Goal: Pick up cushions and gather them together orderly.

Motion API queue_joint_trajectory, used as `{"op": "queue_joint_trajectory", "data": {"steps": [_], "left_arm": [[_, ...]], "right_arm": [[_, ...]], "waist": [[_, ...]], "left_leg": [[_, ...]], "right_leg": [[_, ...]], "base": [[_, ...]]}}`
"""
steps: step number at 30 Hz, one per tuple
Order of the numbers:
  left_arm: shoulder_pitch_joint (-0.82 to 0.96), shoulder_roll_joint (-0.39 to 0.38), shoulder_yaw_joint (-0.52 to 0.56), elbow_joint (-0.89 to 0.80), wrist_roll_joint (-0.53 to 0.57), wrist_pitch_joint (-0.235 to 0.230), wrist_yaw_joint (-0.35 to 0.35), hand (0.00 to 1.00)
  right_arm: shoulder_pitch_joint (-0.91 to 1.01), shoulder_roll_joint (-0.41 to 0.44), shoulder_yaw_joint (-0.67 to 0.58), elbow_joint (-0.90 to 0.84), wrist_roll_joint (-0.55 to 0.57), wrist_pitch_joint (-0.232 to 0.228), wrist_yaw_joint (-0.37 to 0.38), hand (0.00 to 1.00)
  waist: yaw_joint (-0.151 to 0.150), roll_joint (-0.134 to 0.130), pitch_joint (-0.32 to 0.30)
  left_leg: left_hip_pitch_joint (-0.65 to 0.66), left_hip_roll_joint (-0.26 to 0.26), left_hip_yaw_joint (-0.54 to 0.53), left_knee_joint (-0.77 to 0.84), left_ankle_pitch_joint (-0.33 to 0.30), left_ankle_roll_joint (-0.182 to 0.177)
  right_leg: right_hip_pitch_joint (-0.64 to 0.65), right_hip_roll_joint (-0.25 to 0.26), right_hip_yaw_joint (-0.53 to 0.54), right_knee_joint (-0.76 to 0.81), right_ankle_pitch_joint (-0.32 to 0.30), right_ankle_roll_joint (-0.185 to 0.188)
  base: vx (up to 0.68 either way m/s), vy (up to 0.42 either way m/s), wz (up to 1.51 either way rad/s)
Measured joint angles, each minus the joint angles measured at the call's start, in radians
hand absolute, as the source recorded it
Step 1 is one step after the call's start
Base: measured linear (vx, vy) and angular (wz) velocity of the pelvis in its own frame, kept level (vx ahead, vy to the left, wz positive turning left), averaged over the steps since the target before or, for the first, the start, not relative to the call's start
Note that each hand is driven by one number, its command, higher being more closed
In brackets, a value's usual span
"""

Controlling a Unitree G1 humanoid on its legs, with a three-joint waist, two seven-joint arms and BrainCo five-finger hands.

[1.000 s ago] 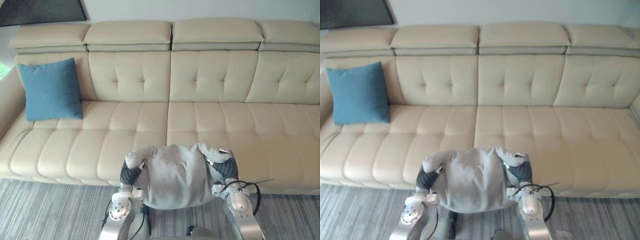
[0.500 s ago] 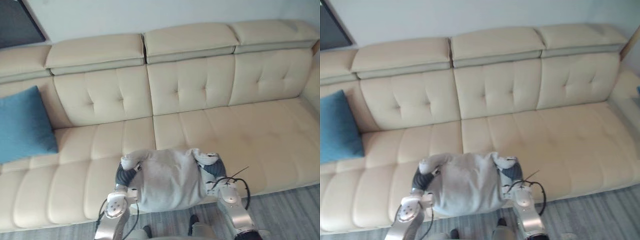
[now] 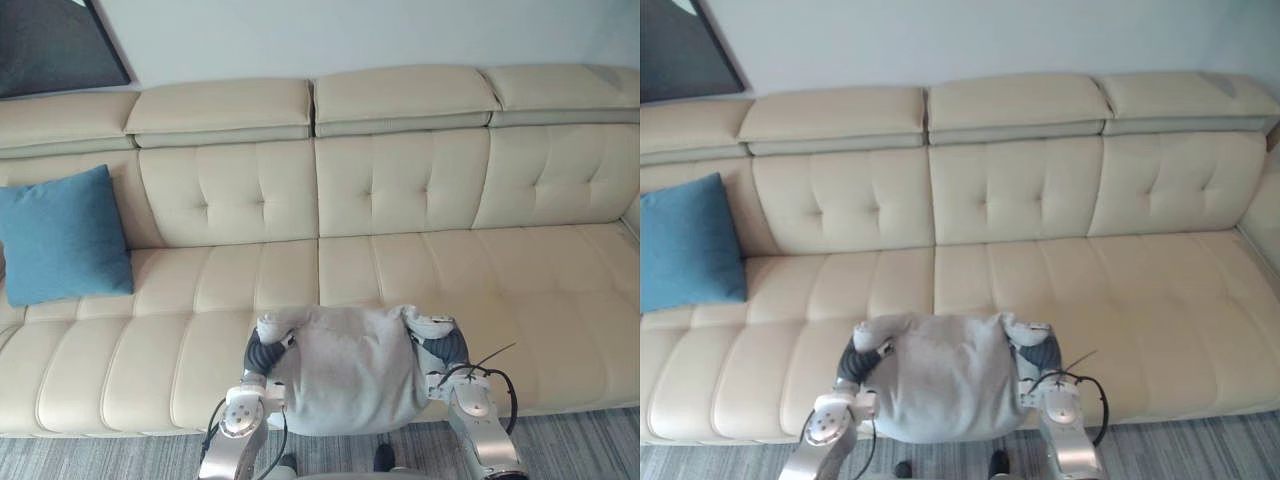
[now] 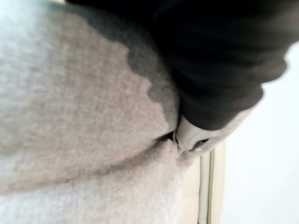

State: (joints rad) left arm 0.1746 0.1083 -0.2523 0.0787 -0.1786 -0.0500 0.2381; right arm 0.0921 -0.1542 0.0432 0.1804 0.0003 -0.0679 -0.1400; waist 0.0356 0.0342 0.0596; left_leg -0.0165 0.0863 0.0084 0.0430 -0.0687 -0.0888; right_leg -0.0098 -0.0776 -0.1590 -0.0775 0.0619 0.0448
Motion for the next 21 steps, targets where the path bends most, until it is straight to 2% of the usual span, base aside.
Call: {"op": "queue_joint_trajectory", "data": {"steps": [4, 6, 10, 12, 14, 17, 21], "left_arm": [[-0.122, 0.016, 0.000, 0.000, 0.001, 0.001, 0.059, 1.00], [-0.249, 0.042, 0.009, 0.003, 0.002, 0.000, 0.104, 1.00], [-0.491, 0.056, 0.048, 0.056, 0.001, -0.009, 0.193, 1.00], [-0.593, 0.065, 0.057, 0.085, -0.002, -0.017, 0.253, 1.00], [-0.658, 0.065, 0.060, 0.110, -0.005, -0.022, 0.296, 1.00], [-0.746, 0.064, 0.057, 0.142, -0.003, -0.023, 0.355, 1.00], [-0.865, 0.078, 0.066, 0.192, -0.002, -0.035, 0.417, 1.00]], "right_arm": [[-0.107, -0.008, 0.010, 0.000, -0.001, 0.001, -0.041, 1.00], [-0.229, -0.018, 0.022, 0.001, -0.003, 0.001, -0.084, 1.00], [-0.495, -0.055, 0.040, 0.056, -0.004, -0.003, -0.160, 1.00], [-0.604, -0.066, 0.043, 0.084, -0.046, -0.002, -0.215, 1.00], [-0.653, -0.070, 0.052, 0.084, -0.080, -0.001, -0.251, 1.00], [-0.714, -0.084, 0.063, 0.084, -0.121, 0.003, -0.305, 1.00], [-0.822, -0.088, 0.069, 0.103, -0.166, 0.006, -0.382, 1.00]], "waist": [[0.000, -0.001, 0.001], [-0.001, -0.003, 0.013], [-0.002, -0.003, 0.075], [0.002, 0.001, 0.107], [0.013, 0.002, 0.111], [0.016, 0.002, 0.116], [0.018, 0.003, 0.134]], "left_leg": [[-0.023, -0.002, -0.005, -0.006, 0.016, -0.002], [-0.073, -0.003, -0.016, -0.006, 0.039, -0.008], [-0.182, -0.005, -0.033, -0.015, 0.099, -0.015], [-0.223, -0.002, -0.034, -0.042, 0.133, -0.019], [-0.265, 0.003, -0.030, -0.042, 0.144, -0.023], [-0.313, 0.000, -0.032, -0.048, 0.160, -0.026], [-0.354, -0.007, -0.029, -0.081, 0.192, -0.029]], "right_leg": [[-0.017, -0.001, -0.002, -0.012, 0.021, -0.005], [-0.062, -0.001, -0.010, -0.011, 0.040, -0.011], [-0.172, -0.002, -0.027, -0.011, 0.083, -0.024], [-0.236, -0.002, -0.032, 0.017, 0.088, -0.030], [-0.300, -0.006, -0.034, 0.066, 0.074, -0.030], [-0.392, -0.022, -0.041, 0.161, 0.035, -0.031], [-0.476, -0.036, -0.035, 0.222, 0.018, -0.030]], "base": [[-0.08, -0.008, 0.03], [-0.09, -0.022, 0.11], [-0.14, -0.031, 0.14], [-0.11, -0.032, 0.06], [-0.07, -0.021, 0.02], [-0.03, -0.014, 0.06], [-0.02, -0.006, 0.02]]}}
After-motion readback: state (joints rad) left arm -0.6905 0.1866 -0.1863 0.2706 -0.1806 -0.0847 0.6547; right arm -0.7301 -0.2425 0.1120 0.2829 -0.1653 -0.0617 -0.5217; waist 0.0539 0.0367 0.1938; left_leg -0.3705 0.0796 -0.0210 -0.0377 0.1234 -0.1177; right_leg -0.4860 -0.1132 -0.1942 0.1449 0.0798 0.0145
